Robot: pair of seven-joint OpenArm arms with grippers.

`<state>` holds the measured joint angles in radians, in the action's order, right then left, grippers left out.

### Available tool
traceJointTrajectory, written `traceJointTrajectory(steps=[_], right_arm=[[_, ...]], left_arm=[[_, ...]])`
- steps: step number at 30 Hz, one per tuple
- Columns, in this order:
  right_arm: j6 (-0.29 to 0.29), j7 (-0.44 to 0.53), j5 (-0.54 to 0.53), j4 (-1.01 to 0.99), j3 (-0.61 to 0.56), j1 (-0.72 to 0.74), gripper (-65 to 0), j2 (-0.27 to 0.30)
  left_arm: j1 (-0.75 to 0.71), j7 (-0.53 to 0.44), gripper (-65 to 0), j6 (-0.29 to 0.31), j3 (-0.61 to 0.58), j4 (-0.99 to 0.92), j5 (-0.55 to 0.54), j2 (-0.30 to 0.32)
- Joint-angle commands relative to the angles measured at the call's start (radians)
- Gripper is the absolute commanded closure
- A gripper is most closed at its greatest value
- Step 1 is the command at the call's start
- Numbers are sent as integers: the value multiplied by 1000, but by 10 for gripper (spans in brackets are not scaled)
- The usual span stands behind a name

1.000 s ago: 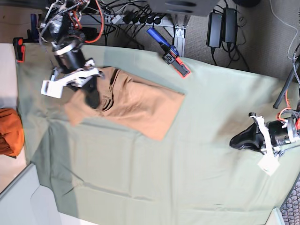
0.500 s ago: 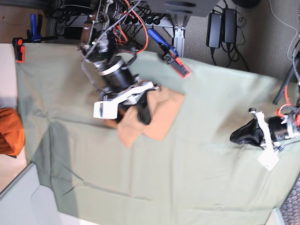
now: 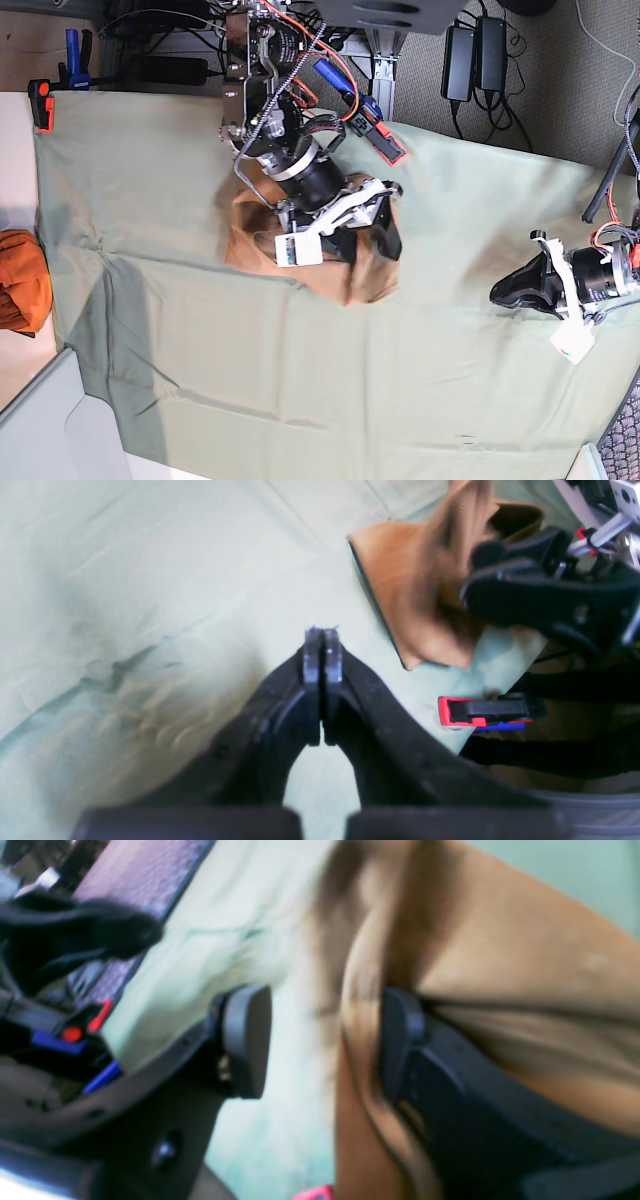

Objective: Fold the T-shirt properly
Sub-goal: 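Fold the collar end over the bundle with the right gripper, then pat and square the folded bundle with both grippers, then release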

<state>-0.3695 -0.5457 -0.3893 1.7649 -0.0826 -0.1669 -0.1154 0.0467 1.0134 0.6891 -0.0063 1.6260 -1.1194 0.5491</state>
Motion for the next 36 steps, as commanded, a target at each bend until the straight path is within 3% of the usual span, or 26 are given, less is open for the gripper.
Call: traceJointTrajectory(steps=[1,7,15,20,22,24,25,31,36], right_arm=[[-65,32,3,17,-18,11,-335,-4],[-65,55,75,19,-98,11,-335,-4],[-85,39,76,24,-177,11,-335,-4],[-83,40,94,66,-163,14,-324,-3],[-83,40,102,101,-129,26,-234,-3],[-83,36,103,128,-80,40,-53,-3],[-84,32,103,130,-48,52,0,-3],[-83,32,150,118,165,139,0,14],[-83,61,150,27,271,205,0,100]], left_arm=[[16,-20,0,9,9,18,-22,17],[17,-20,0,9,8,18,-22,17],[17,-20,0,9,8,18,-22,17],[16,-21,0,9,8,18,-23,17],[6,-21,0,9,2,19,-46,17],[-18,-19,0,9,-41,43,-50,21],[-32,-20,0,9,-80,60,-42,22],[-69,-99,0,9,-356,205,196,13],[-69,-143,0,9,-457,225,336,-35]])
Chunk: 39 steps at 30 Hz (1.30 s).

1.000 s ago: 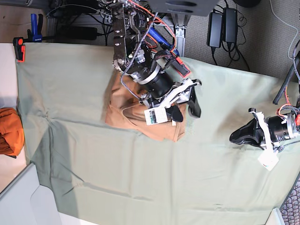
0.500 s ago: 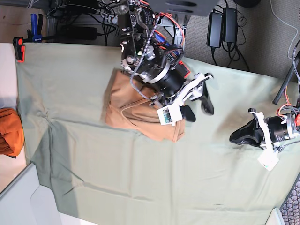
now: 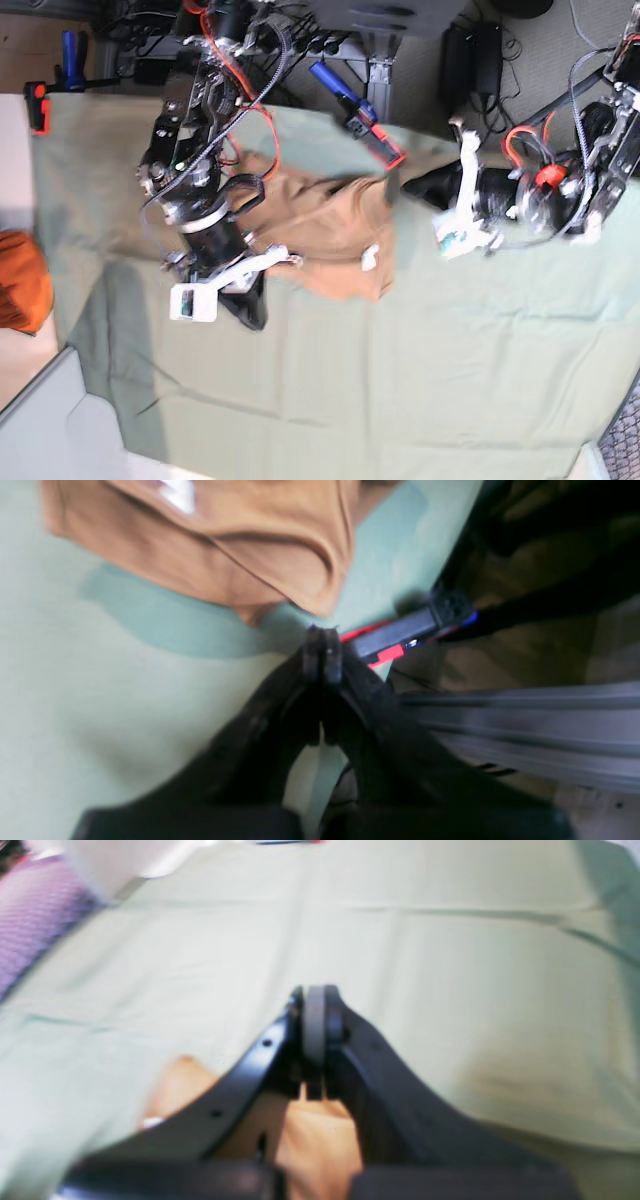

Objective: Fold the T-shirt properly
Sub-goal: 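Pat and square the folded bundle with both grippers, then release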

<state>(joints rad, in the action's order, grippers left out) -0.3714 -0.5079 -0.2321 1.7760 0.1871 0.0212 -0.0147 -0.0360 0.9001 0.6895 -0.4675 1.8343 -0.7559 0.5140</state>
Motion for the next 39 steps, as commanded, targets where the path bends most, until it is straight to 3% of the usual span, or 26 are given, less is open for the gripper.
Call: traceJointTrajectory(steps=[1,5,11,21,27,33,39], right_arm=[[-81,23,-7,-18,11,32,0,21],[-81,23,-12,-164,14,83,0,99],[-82,23,-21,-276,8,106,0,156],[-93,-45,-19,-309,-137,77,0,244],[-93,-81,-100,-239,-154,-1,0,296],[-93,-119,-183,-123,-154,-128,0,301],[-93,-122,-206,-13,-154,-253,0,282]], left_arm=[[16,-47,0,9,-3,16,7,-19],[19,-113,0,9,-11,10,173,-100],[29,-151,0,9,-11,-66,204,-164],[45,-208,0,9,-11,-119,251,-162],[131,-269,0,9,-11,-229,260,-145],[238,-336,0,9,-18,-378,258,-160],[337,-363,0,9,-111,-494,261,-221]])
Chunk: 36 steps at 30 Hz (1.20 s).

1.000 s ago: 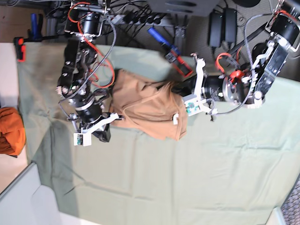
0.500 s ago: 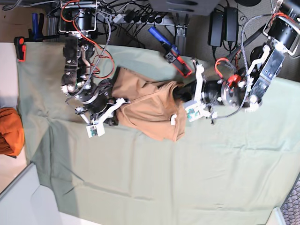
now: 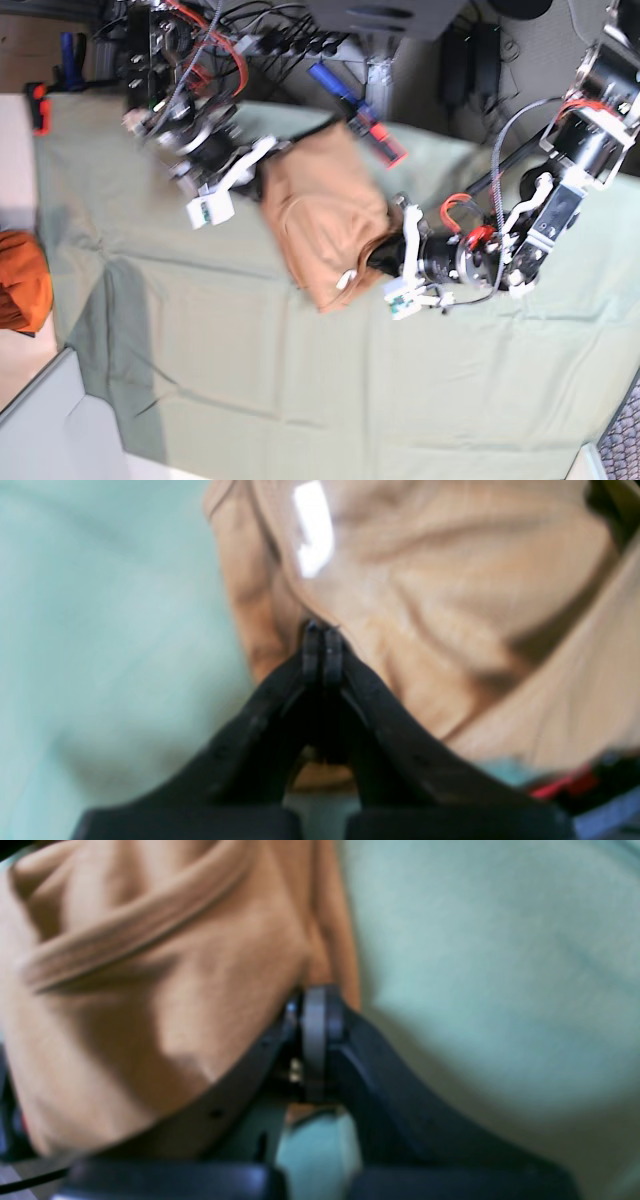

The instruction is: Fold the T-shirt properly

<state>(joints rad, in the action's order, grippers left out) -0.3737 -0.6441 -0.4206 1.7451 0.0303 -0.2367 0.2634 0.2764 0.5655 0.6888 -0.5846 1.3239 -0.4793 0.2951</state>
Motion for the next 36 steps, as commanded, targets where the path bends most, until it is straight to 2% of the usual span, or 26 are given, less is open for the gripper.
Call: traceJointTrajectory(steps=[1,6,11,16,20,25,29,32,36], right_arm=[[-91,14,-17,34,2,-12,0,-5],[-91,14,-11,82,2,-61,0,-67],[-91,15,-5,82,19,-55,0,-70],[-91,15,-6,82,38,-55,0,-70],[-91,18,-5,82,64,-55,0,-69],[-91,53,18,82,135,-52,0,-68],[-91,53,20,82,167,-53,0,-43],[-91,52,20,82,167,-55,0,-27],[-91,41,2,81,166,-55,0,-28]], left_arm=[[39,-36,0,9,-11,-2,-12,-16],[98,-39,0,9,-39,-80,30,-80],[154,-10,0,9,3,-82,19,-73],[195,94,0,9,98,-77,-139,-25],[175,234,0,9,156,-39,-348,42],[86,261,0,9,174,0,-468,138],[-2,313,0,9,174,28,-557,193],[-64,314,0,9,174,33,-579,194],[-119,314,0,9,174,33,-557,139]])
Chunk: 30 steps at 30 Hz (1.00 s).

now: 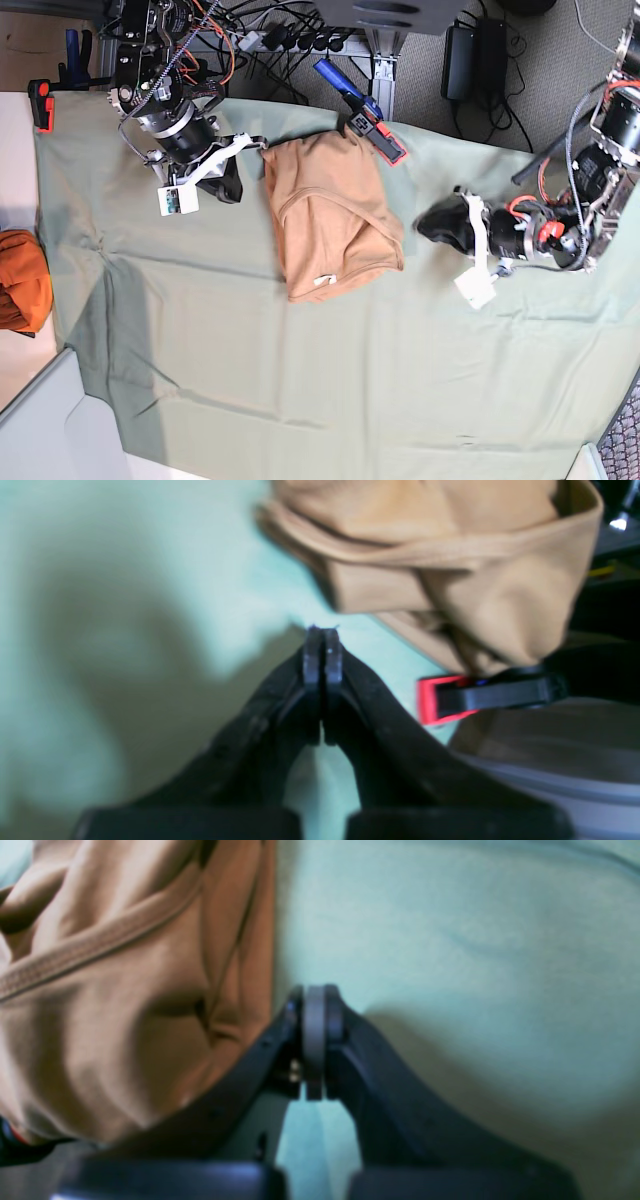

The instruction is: Fold the T-shirt properly

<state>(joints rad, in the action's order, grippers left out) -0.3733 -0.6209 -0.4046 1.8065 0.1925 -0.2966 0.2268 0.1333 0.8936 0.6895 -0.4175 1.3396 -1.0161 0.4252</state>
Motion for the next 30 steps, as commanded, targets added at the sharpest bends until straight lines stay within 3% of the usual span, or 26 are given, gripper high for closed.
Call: traceJointTrajectory(steps=[1,9,19,24,30], right_arm=[[-91,18,-17,20,4,5,0,8],[-92,-38,-75,20,5,-4,0,6],[-95,-39,-147,21,5,-66,0,4],[-94,-39,-145,21,14,-66,0,3],[-95,-80,-167,37,107,-71,0,7]], left_arm=[[16,-17,0,9,6,17,-5,-12],[49,-133,0,9,6,13,196,-147],[219,-196,0,9,5,-246,256,-265],[267,-182,0,9,7,-263,225,-223],[245,-52,0,9,16,-87,89,-69]])
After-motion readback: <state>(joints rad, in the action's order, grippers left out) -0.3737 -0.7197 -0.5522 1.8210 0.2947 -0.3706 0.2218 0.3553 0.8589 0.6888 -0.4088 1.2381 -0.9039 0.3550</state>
